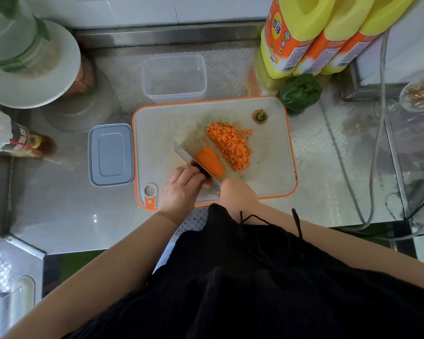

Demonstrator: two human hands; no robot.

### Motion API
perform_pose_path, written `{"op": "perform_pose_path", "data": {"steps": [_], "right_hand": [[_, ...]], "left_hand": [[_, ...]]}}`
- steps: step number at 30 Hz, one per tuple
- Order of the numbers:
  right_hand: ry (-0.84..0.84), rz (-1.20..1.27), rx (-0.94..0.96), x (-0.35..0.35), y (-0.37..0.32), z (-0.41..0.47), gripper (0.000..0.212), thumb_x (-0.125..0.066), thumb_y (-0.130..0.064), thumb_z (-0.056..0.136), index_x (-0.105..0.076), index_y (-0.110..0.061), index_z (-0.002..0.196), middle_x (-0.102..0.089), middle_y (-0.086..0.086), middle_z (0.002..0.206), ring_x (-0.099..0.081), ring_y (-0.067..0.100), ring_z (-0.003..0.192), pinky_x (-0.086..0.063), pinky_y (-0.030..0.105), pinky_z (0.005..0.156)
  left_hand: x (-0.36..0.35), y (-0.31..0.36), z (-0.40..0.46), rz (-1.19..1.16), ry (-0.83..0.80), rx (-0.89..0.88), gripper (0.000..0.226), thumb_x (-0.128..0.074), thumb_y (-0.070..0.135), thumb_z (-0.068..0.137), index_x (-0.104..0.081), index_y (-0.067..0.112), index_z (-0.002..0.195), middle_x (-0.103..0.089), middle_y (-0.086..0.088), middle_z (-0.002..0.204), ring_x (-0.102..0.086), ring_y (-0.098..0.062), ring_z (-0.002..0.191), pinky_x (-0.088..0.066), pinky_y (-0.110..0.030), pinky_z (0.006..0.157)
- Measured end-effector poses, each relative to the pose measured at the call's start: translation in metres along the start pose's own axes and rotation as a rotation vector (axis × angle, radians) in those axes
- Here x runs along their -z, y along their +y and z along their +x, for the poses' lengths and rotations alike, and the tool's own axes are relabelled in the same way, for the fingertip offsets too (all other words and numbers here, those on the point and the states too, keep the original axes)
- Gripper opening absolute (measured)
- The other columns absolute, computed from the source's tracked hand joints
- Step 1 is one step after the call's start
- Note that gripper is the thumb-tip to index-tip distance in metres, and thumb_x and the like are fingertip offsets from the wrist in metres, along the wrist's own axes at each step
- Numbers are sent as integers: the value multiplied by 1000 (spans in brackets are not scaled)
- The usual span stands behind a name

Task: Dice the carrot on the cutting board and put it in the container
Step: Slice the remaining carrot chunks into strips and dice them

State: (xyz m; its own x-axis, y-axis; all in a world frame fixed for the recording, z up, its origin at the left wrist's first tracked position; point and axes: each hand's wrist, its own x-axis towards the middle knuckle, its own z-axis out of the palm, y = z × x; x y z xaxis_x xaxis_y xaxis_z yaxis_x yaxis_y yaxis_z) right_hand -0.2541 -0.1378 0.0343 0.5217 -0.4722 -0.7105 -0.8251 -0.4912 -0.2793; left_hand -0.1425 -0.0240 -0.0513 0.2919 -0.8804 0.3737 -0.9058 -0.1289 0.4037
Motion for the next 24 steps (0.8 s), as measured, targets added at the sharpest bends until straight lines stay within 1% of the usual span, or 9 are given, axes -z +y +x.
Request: {"op": "perform_pose_path", "data": {"steps": [5, 6, 8, 11, 13, 15, 18, 21, 24], "right_hand": [[-39, 62, 37, 9, 13, 3, 28, -49, -16, 95, -46, -10, 67, -47, 2, 62, -51, 20, 60, -37, 27, 53], [-29, 78, 53, 9, 15, 1, 27, -49, -17, 95, -46, -10, 70, -47, 3, 63, -50, 20, 61, -36, 28, 53], [-8, 90, 87, 10, 14, -4, 14, -50, -20, 95, -50, -7, 90, -54, 5, 75, -55, 23, 70, -42, 31, 59], [-19, 45, 134, 1, 12, -10, 39, -51, -25, 95, -36, -3, 124, -59, 7, 90, -61, 27, 81, -48, 37, 69], [-34, 28, 156, -6, 12, -12, 41, -50, -26, 96, -32, -4, 126, -61, 11, 100, -63, 30, 88, -46, 38, 71], [-23, 28, 193, -8, 14, -13, 38, -49, -27, 97, -34, -4, 123, -61, 12, 102, -63, 31, 90, -44, 36, 69], [-5, 33, 216, -7, 17, -15, 36, -48, -27, 98, -36, -3, 122, -62, 13, 103, -63, 31, 89, -44, 36, 68], [6, 42, 217, -7, 18, -16, 38, -48, -26, 98, -34, -2, 125, -62, 12, 103, -63, 29, 88, -42, 33, 66], [24, 63, 203, -9, 19, -15, 36, -49, -25, 98, -36, -4, 123, -63, 12, 103, -63, 27, 87, -44, 32, 68]], "left_hand": [[3, -1, -1, 53, -59, -16, 10, -64, 4, 91, -71, 6, 98, -67, -10, 100, -62, -31, 96, -47, -35, 96], [5, 0, -1, 62, -59, -14, 10, -65, 4, 90, -71, 5, 97, -66, -10, 99, -62, -30, 97, -48, -37, 94], [10, 3, -2, 80, -60, -27, 11, -69, 2, 86, -71, 5, 96, -66, -8, 98, -59, -28, 97, -50, -41, 90], [16, 6, 0, 70, -91, 0, 10, -63, 10, 90, -69, 7, 97, -64, -8, 98, -58, -29, 96, -51, -40, 88], [22, 8, 1, 50, -93, 42, 12, -59, 15, 92, -65, 6, 98, -63, -10, 98, -57, -29, 95, -51, -38, 84], [31, 10, 4, 62, -66, 63, 12, -57, 9, 90, -62, 5, 100, -62, -11, 100, -57, -30, 94, -52, -40, 80], [42, 14, 12, 152, -57, 61, 28, -55, 1, 82, -57, 8, 109, -58, -15, 109, -52, -34, 98, -47, -39, 83], [46, 16, 24, 304, -197, 12, 42, -42, 5, 71, -61, 13, 108, -56, -14, 114, -44, -35, 105, -42, -44, 91], [48, 10, 37, 385, -329, -78, 44, -36, 12, 64, -65, 12, 97, -58, -14, 107, -45, -35, 99, -34, -47, 101]]}}
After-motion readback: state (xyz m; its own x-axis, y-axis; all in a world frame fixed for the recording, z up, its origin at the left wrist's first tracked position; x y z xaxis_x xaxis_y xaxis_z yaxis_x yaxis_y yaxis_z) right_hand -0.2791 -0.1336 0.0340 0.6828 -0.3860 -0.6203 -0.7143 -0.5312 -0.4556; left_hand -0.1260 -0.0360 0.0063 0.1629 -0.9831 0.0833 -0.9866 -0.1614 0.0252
